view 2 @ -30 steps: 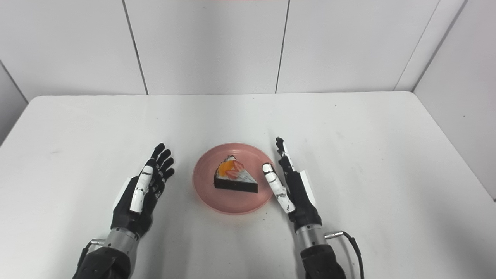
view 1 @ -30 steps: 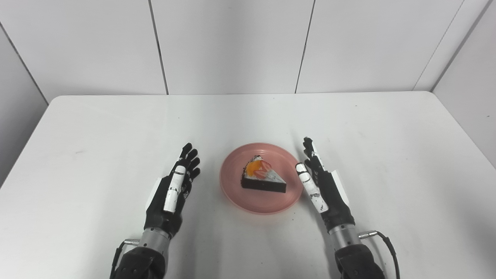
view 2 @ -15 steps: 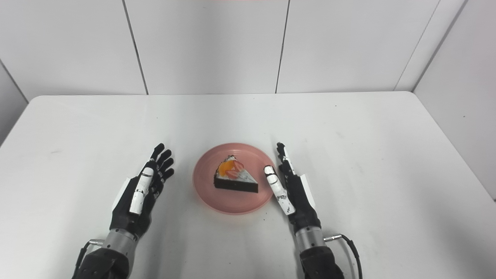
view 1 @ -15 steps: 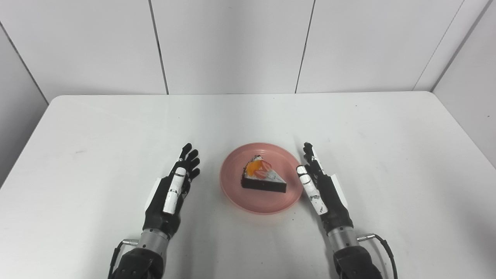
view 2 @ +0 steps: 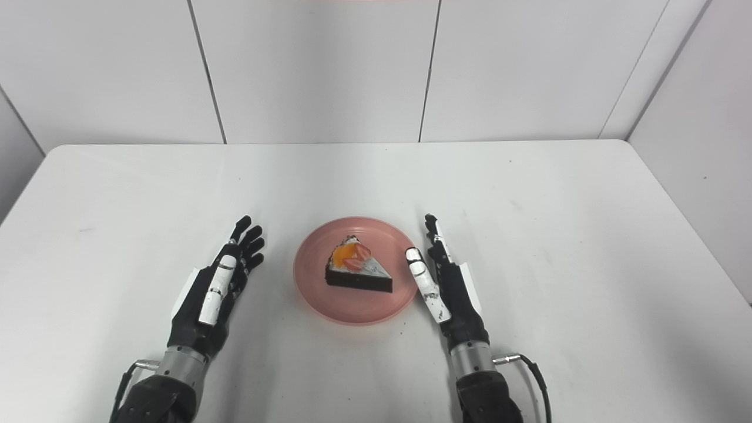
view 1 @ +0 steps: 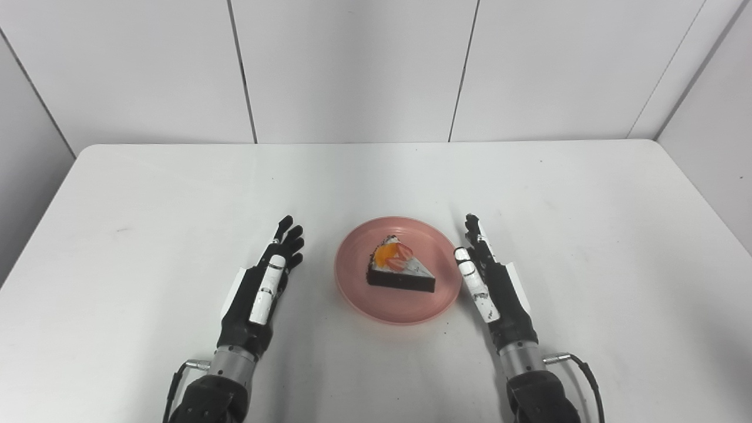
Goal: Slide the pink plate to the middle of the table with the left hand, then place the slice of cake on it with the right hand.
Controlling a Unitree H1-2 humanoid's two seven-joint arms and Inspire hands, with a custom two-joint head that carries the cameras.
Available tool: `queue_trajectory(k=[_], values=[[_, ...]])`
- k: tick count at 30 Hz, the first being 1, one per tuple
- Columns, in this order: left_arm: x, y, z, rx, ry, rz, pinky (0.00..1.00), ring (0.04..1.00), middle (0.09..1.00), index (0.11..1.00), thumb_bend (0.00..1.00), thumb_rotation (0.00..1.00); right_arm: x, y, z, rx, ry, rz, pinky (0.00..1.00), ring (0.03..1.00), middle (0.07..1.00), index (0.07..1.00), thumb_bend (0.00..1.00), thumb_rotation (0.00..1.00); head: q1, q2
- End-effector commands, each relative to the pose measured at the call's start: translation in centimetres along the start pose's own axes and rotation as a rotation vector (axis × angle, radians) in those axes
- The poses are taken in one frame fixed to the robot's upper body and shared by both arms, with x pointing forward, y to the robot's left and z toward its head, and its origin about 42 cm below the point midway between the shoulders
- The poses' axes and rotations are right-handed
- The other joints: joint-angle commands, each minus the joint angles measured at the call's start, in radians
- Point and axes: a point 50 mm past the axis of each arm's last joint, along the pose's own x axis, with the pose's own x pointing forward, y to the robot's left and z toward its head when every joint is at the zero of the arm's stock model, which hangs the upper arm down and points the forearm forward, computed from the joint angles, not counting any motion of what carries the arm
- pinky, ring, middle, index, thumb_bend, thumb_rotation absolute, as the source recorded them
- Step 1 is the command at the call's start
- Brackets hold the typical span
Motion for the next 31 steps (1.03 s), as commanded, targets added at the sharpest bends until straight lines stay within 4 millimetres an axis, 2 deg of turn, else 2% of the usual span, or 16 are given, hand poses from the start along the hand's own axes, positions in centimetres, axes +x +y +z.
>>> queue_trajectory(k=[1,19,31], values=[[-0.3,0.3,-0.8,0.02,0.042,0.004,0.95,0.962,0.96,0.957,0.4,1.0,0.4,0.1,0.7,0.011,-0.056,-0.011,0.95,0.982,0.994,0.979,0.28,1.0,0.001,-0.001],[-0.2,0.1,-1.0,0.048,0.021,0.018,0.97,0.97,0.977,0.975,0.42,1.0,1.2,0.1,-0.3,0.001,-0.058,0.002,0.94,0.977,0.985,0.974,0.29,1.0,0.008,-0.012],[-0.2,0.2,-1.1,0.052,0.018,0.017,0.93,0.949,0.962,0.962,0.4,1.0,1.3,0.5,-0.5,0.013,-0.042,0.015,0.98,0.986,0.988,0.968,0.29,1.0,0.004,-0.022]])
